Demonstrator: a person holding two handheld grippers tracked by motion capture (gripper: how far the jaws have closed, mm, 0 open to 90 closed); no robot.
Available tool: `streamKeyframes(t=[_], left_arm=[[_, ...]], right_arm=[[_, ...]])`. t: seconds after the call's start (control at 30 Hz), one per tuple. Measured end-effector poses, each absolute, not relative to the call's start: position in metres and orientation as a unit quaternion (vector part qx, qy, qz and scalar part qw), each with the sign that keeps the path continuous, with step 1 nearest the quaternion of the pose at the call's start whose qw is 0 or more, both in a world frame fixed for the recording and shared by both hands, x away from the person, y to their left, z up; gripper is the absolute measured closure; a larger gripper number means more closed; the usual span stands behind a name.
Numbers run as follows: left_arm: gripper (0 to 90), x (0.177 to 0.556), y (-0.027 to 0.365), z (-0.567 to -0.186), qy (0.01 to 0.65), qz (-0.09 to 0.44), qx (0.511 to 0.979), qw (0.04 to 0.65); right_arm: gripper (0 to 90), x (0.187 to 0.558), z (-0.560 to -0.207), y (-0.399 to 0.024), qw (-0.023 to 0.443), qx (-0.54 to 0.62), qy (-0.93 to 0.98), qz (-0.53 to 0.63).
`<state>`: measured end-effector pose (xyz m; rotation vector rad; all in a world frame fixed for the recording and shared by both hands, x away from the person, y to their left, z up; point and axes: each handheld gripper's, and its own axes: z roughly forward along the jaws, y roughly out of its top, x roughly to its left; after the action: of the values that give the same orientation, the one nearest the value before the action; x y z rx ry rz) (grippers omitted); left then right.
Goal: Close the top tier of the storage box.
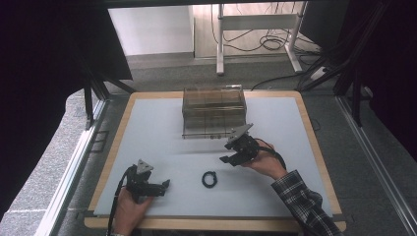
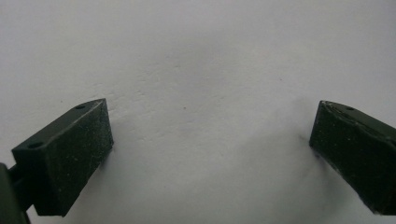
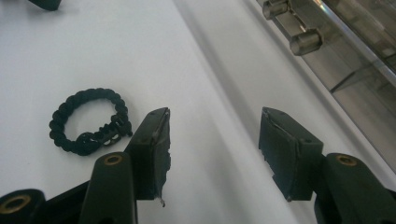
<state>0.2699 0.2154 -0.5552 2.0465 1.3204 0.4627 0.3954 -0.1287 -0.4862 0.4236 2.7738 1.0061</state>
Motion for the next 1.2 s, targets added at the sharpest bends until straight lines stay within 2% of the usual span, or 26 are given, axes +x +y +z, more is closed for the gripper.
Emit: streamKeyframes(t=[0.37, 0.47, 1.2], left_arm=[[0.0, 0.270, 0.215, -0.555, 0.504, 0.176, 0.781, 0.325], [0.0, 0.270, 0.215, -0.555, 0.504, 0.177, 0.781, 0.325], [0.0, 0.270, 0.215, -0.555, 0.503, 0.177, 0.781, 0.325]], right_arm=[[47.9, 0.386, -0.493, -0.123, 0.073, 0.131, 0.931, 0.333], [52.2, 0.384, -0.494, -0.121, 0.068, 0.130, 0.930, 0.338], [68.9, 0.367, -0.501, -0.098, 0.040, 0.096, 0.933, 0.346]])
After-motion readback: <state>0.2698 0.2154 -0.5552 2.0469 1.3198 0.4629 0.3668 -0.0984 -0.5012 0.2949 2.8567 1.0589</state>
